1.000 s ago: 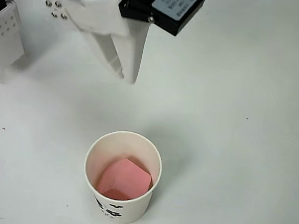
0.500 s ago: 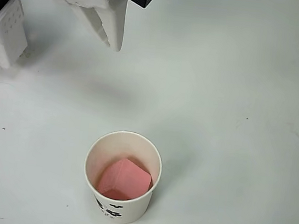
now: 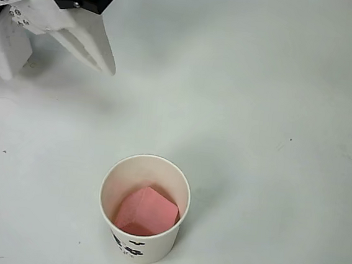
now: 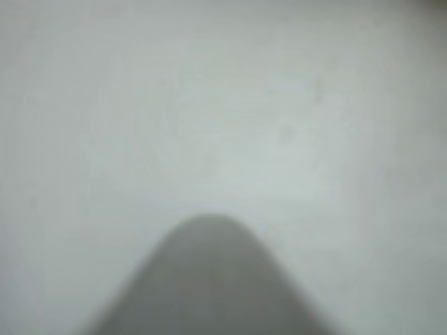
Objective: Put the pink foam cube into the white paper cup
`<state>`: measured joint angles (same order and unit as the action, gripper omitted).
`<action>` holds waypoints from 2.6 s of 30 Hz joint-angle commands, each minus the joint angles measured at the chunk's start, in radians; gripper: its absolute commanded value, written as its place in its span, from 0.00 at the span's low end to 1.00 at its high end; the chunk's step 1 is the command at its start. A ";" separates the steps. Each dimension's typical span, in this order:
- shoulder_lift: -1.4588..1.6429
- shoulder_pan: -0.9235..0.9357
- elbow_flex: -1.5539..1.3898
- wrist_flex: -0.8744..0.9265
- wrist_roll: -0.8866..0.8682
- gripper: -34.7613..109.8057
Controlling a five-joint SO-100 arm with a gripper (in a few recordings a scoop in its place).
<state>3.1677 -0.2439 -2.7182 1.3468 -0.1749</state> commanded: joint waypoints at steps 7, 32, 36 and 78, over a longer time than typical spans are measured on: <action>0.138 0.018 -0.097 -0.063 0.064 0.24; 0.138 0.094 -0.336 -0.494 0.275 0.24; 0.140 0.114 -0.342 -0.471 0.238 0.24; 0.140 0.081 -0.342 -0.048 0.256 0.26</action>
<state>3.2935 -0.1534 -3.0756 1.2809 0.0644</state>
